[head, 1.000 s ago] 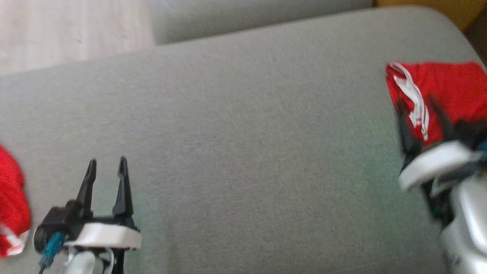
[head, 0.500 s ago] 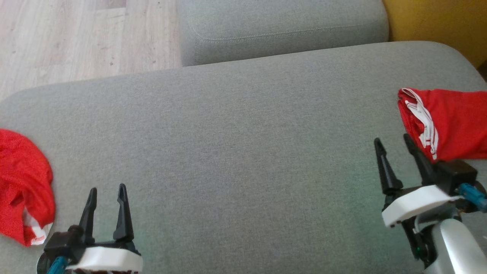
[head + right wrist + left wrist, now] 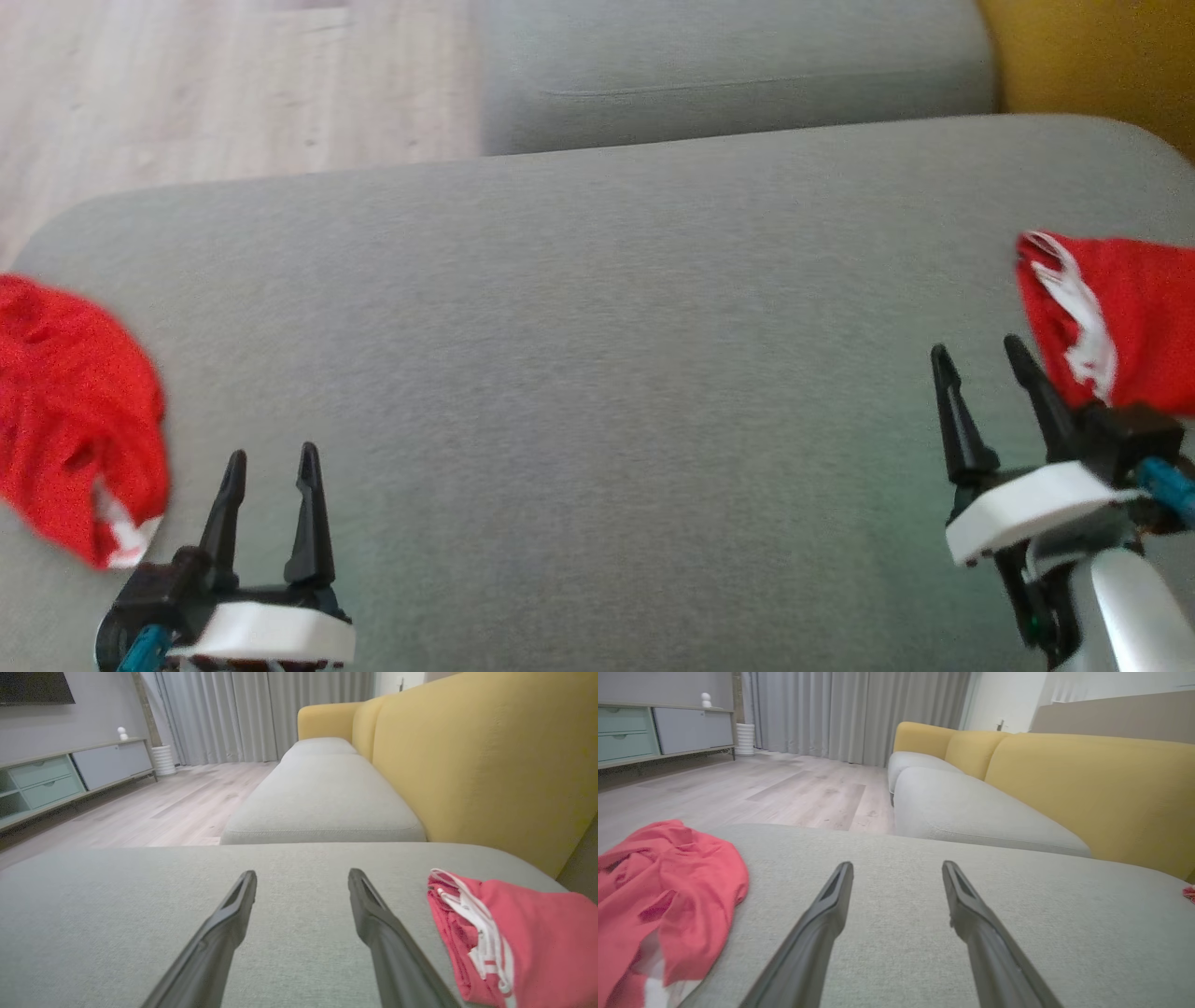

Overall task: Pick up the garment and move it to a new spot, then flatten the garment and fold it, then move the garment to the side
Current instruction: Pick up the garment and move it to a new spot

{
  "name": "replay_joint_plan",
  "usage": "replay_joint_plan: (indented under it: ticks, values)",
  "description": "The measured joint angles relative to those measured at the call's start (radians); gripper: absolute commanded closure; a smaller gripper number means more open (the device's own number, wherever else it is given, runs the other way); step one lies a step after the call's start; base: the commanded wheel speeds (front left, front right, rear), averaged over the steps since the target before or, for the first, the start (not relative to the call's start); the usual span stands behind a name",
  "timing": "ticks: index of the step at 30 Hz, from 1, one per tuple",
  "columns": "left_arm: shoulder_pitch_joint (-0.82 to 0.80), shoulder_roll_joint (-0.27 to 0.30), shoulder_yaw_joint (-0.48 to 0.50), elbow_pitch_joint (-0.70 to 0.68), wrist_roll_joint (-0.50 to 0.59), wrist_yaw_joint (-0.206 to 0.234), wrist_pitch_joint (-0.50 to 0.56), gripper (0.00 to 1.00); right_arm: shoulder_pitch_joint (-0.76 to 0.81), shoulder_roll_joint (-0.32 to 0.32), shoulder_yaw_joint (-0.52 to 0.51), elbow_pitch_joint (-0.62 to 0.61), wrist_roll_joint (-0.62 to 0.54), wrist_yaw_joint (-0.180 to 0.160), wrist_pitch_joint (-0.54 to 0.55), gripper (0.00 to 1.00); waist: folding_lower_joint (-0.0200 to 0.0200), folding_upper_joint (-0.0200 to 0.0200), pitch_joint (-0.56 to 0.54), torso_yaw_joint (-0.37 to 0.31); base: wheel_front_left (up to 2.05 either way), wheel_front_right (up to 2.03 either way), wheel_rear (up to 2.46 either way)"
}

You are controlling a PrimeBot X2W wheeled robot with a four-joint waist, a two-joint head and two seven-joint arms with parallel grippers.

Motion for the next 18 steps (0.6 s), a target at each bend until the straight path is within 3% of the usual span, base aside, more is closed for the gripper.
replay_joint_plan:
  ticks: [8,18]
  values:
    - [-0.003,0.007,0.000,-0.014,0.007,0.000,0.000,0.00,0.026,0.010,0.007,0.000,0.002,0.000,0.002,0.00,0.0000,0.0000,-0.002,0.125,0.00,0.00,0.00]
    - [0.003,0.030,0.000,-0.041,0.007,0.010,0.013,0.00,0.024,0.019,0.021,0.006,0.004,0.000,0.001,0.00,0.0000,0.0000,-0.001,0.337,0.00,0.00,0.00]
